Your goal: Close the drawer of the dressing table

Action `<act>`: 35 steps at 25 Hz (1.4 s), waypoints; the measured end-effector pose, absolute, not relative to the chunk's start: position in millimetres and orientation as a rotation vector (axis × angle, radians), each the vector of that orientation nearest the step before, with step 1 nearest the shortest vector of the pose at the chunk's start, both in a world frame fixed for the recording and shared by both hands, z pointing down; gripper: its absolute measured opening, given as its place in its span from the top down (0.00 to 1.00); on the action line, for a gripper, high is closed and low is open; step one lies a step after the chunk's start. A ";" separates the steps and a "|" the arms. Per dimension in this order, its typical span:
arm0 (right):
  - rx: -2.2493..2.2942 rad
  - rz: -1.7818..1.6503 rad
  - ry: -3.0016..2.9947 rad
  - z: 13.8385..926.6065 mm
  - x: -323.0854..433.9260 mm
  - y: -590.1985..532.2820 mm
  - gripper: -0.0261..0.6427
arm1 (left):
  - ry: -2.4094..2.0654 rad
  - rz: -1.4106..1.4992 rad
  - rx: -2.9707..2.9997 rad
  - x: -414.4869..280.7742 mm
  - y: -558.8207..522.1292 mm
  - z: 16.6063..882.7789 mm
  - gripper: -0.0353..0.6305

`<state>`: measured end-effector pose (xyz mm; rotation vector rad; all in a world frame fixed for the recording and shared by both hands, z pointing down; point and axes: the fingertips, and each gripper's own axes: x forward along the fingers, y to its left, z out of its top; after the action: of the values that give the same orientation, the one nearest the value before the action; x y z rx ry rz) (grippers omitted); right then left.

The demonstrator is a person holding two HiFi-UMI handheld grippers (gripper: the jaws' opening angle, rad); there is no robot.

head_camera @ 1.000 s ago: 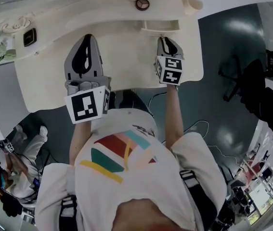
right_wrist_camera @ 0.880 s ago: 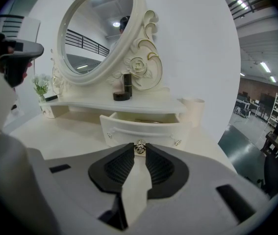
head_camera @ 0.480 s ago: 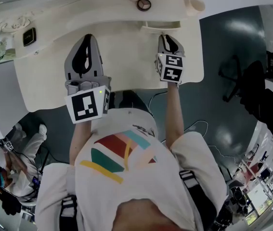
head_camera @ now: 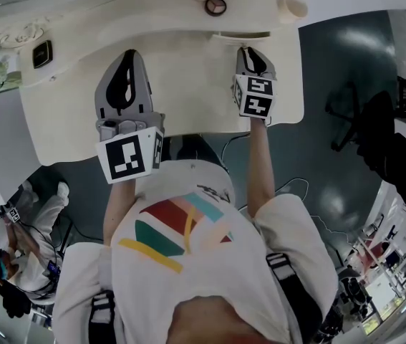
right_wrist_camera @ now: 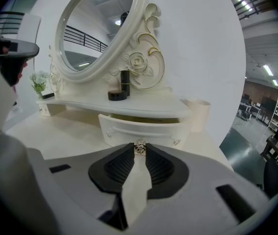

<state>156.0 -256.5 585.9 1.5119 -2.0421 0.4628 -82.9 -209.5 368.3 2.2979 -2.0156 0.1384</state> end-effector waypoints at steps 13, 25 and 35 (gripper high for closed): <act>1.503 0.450 -2.048 585.6 154.6 -269.7 0.87 | -2.039 0.148 2.270 -87.7 -211.2 371.1 0.93; 1.490 0.436 -2.054 586.5 152.0 -281.0 0.87 | -2.063 0.163 2.246 -92.2 -210.8 373.7 0.93; 1.480 0.416 -2.057 586.2 149.9 -292.4 0.87 | -2.086 0.169 2.229 -98.4 -209.8 374.6 0.93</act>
<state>149.9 -292.4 586.2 1.4801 -2.0571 0.4161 -98.4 -209.8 374.6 2.2294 -2.0857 0.1685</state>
